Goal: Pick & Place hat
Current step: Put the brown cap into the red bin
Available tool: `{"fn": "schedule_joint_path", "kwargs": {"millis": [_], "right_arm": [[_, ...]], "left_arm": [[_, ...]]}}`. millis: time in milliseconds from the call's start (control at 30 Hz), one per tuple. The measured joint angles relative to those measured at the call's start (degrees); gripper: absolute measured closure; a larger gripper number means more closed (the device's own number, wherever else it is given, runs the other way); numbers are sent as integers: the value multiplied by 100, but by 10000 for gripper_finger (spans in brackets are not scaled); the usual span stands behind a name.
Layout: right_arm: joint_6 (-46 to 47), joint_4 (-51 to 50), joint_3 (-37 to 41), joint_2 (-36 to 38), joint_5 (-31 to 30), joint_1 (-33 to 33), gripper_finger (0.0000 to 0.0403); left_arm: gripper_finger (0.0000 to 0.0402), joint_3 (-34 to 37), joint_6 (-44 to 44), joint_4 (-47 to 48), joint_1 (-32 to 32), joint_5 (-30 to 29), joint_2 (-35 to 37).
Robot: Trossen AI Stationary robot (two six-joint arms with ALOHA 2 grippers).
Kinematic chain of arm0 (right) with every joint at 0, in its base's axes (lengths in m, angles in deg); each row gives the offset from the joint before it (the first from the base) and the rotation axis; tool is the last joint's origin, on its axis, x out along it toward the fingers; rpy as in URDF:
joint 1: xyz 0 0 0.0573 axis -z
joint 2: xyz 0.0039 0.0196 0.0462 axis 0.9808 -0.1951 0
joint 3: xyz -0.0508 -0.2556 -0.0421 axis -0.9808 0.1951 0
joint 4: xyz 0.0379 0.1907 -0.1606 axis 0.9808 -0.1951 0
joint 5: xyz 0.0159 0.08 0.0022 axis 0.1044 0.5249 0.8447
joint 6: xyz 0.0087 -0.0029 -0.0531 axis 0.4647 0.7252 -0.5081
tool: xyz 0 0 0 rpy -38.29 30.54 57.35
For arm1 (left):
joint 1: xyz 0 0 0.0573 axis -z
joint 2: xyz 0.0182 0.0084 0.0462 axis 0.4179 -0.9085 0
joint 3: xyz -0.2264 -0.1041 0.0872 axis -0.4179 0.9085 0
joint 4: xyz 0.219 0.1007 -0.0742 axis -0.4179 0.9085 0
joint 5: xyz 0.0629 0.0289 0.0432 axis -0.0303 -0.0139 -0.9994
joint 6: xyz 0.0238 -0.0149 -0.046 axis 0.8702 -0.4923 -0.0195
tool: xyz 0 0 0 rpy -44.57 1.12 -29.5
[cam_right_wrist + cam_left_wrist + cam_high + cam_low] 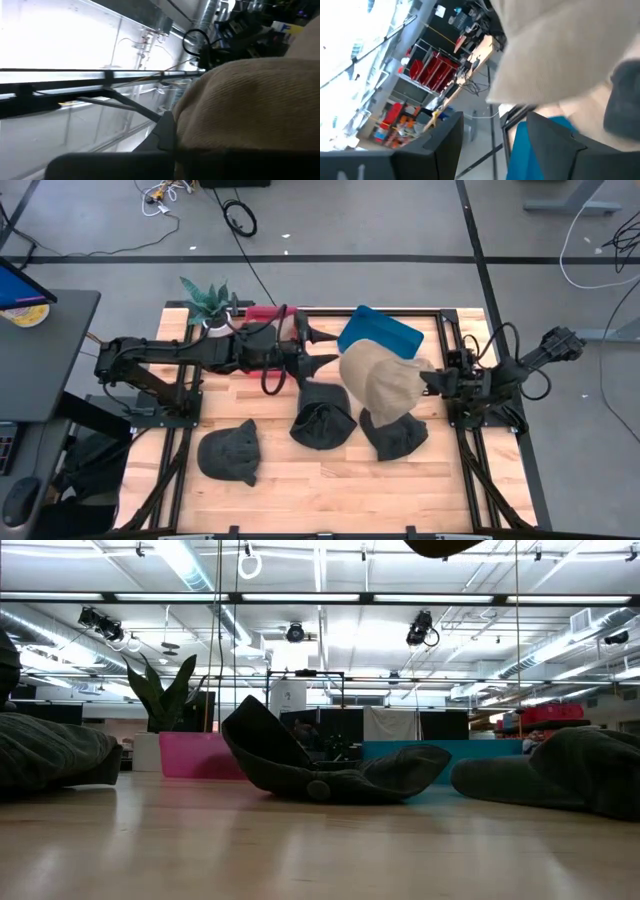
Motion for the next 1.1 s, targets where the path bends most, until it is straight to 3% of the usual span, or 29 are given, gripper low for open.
{"fn": "schedule_joint_path", "kwargs": {"millis": [233,467,800,967,1100], "right_arm": [[11,326,0,1,128,0,403],[204,348,0,-98,178,0,403],[410,473,0,-295,181,73,403],[612,491,-1,-376,237,147,403],[627,482,-2,-429,240,153,403]], "left_arm": [[181,2,230,14,35,21,-1],[181,2,230,-279,76,563,-62],[181,10,239,-734,103,735,-304],[181,9,837,-989,133,1089,-450],[181,9,1217,-1253,164,1046,-567]]}}
